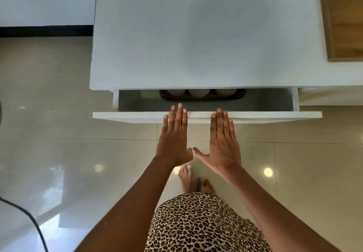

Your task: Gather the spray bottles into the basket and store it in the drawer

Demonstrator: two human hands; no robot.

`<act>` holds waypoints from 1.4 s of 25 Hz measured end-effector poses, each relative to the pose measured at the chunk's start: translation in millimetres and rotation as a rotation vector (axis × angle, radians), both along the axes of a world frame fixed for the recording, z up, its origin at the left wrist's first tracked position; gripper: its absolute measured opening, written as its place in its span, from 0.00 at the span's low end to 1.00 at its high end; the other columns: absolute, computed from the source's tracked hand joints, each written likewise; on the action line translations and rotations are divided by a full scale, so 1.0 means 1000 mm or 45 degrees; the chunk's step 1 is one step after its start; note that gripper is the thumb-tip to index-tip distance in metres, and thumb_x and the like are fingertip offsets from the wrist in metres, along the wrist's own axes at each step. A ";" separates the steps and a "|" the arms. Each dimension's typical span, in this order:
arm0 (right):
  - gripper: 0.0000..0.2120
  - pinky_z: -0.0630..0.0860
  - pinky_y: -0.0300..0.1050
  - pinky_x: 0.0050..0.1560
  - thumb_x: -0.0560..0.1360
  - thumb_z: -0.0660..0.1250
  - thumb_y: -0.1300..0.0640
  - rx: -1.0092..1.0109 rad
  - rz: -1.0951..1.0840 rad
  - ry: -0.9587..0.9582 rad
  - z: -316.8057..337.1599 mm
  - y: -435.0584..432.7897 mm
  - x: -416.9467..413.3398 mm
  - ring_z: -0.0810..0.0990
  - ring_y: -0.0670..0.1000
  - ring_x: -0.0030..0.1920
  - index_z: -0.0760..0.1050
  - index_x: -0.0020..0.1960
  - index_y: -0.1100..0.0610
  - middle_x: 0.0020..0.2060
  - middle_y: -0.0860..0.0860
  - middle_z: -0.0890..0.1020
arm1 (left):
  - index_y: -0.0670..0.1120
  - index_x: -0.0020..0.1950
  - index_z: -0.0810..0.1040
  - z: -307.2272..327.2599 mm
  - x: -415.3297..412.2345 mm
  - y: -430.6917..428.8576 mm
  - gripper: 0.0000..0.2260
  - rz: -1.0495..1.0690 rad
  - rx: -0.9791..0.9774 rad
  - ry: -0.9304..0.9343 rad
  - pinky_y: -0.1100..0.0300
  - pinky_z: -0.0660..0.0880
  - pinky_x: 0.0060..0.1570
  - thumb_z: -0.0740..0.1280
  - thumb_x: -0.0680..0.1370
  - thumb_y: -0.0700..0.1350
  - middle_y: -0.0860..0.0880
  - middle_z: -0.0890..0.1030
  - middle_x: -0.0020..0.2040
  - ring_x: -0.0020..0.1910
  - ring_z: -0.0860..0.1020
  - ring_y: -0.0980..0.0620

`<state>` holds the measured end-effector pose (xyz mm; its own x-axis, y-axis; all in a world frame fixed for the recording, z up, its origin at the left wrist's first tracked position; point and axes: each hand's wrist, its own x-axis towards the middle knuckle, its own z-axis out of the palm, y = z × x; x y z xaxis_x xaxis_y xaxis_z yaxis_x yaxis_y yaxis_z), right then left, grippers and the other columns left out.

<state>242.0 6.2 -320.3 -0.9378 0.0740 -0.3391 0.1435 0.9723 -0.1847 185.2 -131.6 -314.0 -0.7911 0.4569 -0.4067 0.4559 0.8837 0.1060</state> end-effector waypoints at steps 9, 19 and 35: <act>0.43 0.46 0.54 0.72 0.74 0.61 0.40 0.192 -0.020 0.203 -0.021 0.012 -0.054 0.46 0.58 0.73 0.41 0.73 0.63 0.72 0.60 0.46 | 0.41 0.72 0.35 -0.023 -0.040 -0.002 0.43 -0.085 -0.097 0.380 0.46 0.42 0.71 0.65 0.72 0.47 0.43 0.33 0.71 0.71 0.35 0.43; 0.42 0.57 0.64 0.66 0.68 0.67 0.38 0.325 -0.038 0.262 -0.057 0.021 -0.075 0.71 0.64 0.66 0.62 0.67 0.70 0.63 0.66 0.74 | 0.41 0.69 0.38 -0.053 -0.048 0.011 0.36 -0.057 -0.335 0.504 0.44 0.41 0.68 0.61 0.74 0.49 0.48 0.27 0.65 0.75 0.47 0.46; 0.43 0.47 0.54 0.73 0.74 0.60 0.41 0.104 0.029 0.312 0.028 0.014 -0.059 0.46 0.58 0.74 0.42 0.73 0.64 0.73 0.60 0.46 | 0.40 0.73 0.39 0.039 -0.043 0.015 0.35 -0.050 -0.068 0.529 0.49 0.46 0.72 0.54 0.78 0.56 0.44 0.42 0.74 0.74 0.44 0.45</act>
